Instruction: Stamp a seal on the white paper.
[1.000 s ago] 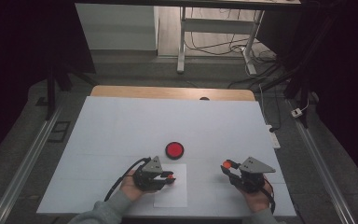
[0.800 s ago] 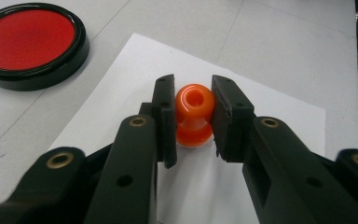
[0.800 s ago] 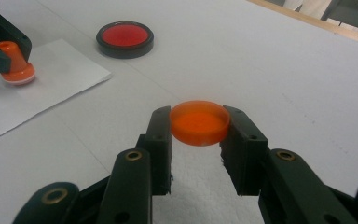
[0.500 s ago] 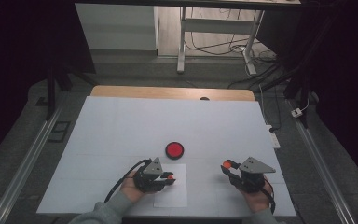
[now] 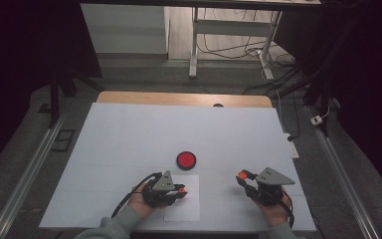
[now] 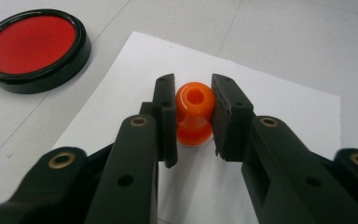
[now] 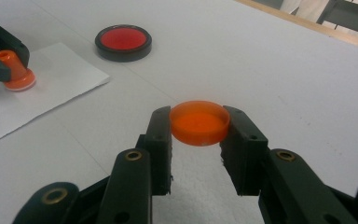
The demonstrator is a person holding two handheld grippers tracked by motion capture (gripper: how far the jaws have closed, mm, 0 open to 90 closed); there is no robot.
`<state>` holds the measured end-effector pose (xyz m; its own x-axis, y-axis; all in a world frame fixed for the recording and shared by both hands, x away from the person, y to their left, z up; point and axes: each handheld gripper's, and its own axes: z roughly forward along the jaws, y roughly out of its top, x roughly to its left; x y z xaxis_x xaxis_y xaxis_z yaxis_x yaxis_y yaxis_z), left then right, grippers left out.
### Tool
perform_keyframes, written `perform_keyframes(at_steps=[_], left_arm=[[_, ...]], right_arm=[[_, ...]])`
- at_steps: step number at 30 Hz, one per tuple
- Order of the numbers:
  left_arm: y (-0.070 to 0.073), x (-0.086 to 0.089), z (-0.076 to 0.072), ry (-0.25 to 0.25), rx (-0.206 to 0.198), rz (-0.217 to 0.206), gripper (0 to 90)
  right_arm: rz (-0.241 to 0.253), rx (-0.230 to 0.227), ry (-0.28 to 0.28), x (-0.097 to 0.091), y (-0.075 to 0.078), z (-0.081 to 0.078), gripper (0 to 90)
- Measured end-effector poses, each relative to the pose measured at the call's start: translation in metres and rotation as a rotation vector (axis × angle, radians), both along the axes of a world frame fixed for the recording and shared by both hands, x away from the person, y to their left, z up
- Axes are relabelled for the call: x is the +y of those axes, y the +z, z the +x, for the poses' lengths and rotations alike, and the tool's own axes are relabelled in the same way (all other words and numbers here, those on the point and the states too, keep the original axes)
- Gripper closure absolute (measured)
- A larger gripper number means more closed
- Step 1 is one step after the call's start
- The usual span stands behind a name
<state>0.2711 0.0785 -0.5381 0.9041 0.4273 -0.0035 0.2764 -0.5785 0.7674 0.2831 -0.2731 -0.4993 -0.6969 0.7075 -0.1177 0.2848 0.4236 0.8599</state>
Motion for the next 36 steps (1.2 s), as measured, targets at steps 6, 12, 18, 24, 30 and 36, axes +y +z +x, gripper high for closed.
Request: perform_keyframes(at_steps=[6, 12, 18, 24, 30, 36], left_arm=[[-0.0011, 0.0007, -0.0005, -0.003, -0.006, -0.006, 73.0], [-0.0019, 0.0014, 0.0, -0.006, -0.007, -0.011, 73.0], [-0.0025, 0.0014, -0.0005, -0.004, -0.01, -0.016, 73.0], [-0.0021, 0.0011, -0.0005, -0.005, -0.01, -0.011, 73.1], [-0.0013, 0.0008, -0.0004, -0.005, -0.008, -0.002, 73.1], [-0.0007, -0.0006, -0.0015, 0.009, -0.003, -0.001, 73.1]], right_arm=[[0.001, -0.005, -0.002, -0.0017, 0.0011, 0.0001, 64.4], [0.003, -0.005, -0.003, -0.0006, 0.0013, -0.0004, 64.4], [0.004, -0.006, -0.003, -0.0013, 0.0019, -0.0006, 64.4], [0.003, -0.01, -0.003, -0.0006, 0.0023, -0.0008, 64.4], [0.006, -0.012, -0.002, -0.0009, 0.0024, -0.0006, 64.4], [0.007, -0.012, -0.002, -0.001, 0.0024, -0.0006, 64.4]])
